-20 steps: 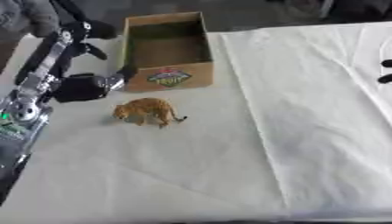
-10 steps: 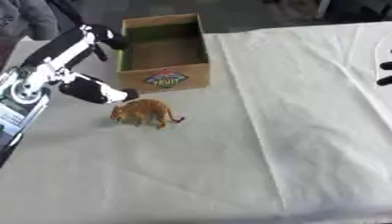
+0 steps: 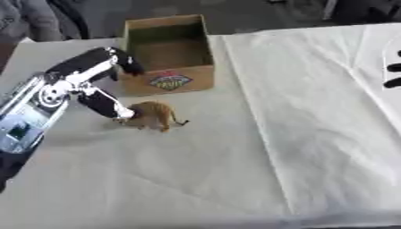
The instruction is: Pick up objects on the table and place them in the box.
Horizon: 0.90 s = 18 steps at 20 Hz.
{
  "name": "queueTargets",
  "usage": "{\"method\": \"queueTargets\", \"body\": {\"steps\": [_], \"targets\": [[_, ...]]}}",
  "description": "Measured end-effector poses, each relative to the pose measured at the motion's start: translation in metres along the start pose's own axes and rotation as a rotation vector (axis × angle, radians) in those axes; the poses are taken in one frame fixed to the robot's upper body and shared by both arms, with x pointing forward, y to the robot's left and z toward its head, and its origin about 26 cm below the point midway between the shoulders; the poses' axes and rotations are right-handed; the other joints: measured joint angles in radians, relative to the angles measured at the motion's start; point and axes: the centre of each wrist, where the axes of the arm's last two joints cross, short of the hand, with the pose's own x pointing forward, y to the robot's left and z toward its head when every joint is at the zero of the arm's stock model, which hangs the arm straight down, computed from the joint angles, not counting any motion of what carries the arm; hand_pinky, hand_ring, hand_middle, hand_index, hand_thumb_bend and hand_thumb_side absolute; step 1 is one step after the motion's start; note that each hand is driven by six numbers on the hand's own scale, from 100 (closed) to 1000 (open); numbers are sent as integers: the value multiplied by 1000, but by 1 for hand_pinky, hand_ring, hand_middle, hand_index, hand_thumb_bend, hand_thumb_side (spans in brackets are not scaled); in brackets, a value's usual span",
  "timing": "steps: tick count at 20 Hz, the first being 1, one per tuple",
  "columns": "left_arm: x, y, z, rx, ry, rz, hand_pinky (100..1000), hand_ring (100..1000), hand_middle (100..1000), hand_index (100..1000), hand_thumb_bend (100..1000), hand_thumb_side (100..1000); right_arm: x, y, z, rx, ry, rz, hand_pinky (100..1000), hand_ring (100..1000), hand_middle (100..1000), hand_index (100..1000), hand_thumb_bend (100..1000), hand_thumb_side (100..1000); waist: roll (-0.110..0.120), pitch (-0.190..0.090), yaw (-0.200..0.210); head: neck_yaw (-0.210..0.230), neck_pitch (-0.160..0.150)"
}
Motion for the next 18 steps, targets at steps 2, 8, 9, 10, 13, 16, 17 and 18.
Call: {"method": "queueTargets", "body": {"steps": [2, 8, 9, 10, 13, 16, 17, 18], "targets": [[0, -2, -2, -21, 2, -6, 614, 751, 641, 749, 626, 141, 0, 0, 0, 0, 1, 0, 472, 627, 666, 778, 100, 635, 0, 0, 0, -1, 0], [0, -8, -8, -20, 20, -21, 610, 744, 609, 748, 629, 122, -1, 0, 0, 0, 3, 0, 471, 626, 665, 777, 100, 636, -5, 0, 0, -2, 0], [0, -10, -10, -12, 25, -24, 610, 743, 608, 747, 629, 118, -1, 0, 0, 0, 4, 0, 471, 626, 664, 776, 100, 636, -6, 0, 0, -2, 0], [-1, -13, -11, -4, 31, -27, 610, 743, 608, 747, 629, 118, -1, 0, 0, 1, 4, 0, 471, 626, 664, 776, 100, 636, -6, 0, 0, -2, 0], [-3, -20, -15, 11, 44, -35, 608, 741, 605, 742, 626, 108, -1, 0, 0, 1, 5, 0, 471, 626, 664, 776, 100, 636, -6, 1, 0, -2, 0], [-5, -26, -19, 14, 51, -38, 606, 737, 595, 733, 621, 100, -1, 0, 0, 2, 5, 0, 471, 626, 664, 776, 100, 636, -6, 3, 0, -1, 0], [-6, -28, -20, 14, 53, -39, 603, 729, 581, 720, 614, 100, -1, 0, 0, 2, 6, 0, 471, 626, 664, 776, 100, 636, -7, 4, 0, -1, 0], [-6, -30, -21, 13, 56, -41, 601, 724, 576, 716, 612, 100, -1, 0, 1, 2, 6, 0, 471, 626, 664, 776, 100, 636, -7, 4, 0, -1, 0]]}}
